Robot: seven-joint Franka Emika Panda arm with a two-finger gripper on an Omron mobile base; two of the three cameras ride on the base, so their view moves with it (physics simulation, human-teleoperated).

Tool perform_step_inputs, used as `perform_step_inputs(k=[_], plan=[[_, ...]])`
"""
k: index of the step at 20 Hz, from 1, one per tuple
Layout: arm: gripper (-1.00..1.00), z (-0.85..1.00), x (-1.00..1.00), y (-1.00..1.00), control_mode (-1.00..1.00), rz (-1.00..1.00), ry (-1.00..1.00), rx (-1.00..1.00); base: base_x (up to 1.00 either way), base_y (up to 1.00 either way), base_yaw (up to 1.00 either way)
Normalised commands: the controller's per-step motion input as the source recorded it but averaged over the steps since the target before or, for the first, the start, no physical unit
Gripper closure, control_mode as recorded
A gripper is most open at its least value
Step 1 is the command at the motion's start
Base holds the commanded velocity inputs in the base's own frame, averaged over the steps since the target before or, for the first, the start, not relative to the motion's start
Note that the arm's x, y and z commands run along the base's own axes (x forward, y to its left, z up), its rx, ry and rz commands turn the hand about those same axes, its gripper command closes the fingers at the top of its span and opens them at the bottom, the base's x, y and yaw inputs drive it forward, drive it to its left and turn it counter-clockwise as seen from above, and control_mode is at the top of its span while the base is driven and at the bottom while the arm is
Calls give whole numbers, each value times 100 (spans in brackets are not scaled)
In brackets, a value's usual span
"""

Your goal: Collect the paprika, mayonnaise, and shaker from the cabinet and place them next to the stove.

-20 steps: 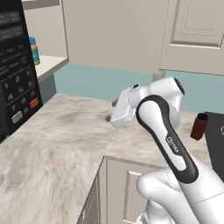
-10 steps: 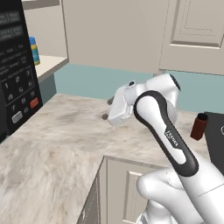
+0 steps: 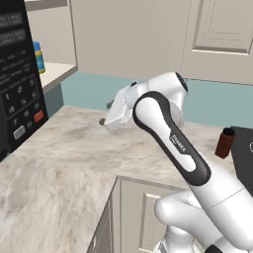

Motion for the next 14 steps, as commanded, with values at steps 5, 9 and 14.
perform_step_inputs(k=[5,9,14], plan=[[-100,28,21,1,-100,3,0,0,0,0,0],[-100,22,12,-4,-100,1,-2,0,0,0,0],[-100,40,29,-8,-100,1,0,1,0,0,0]])
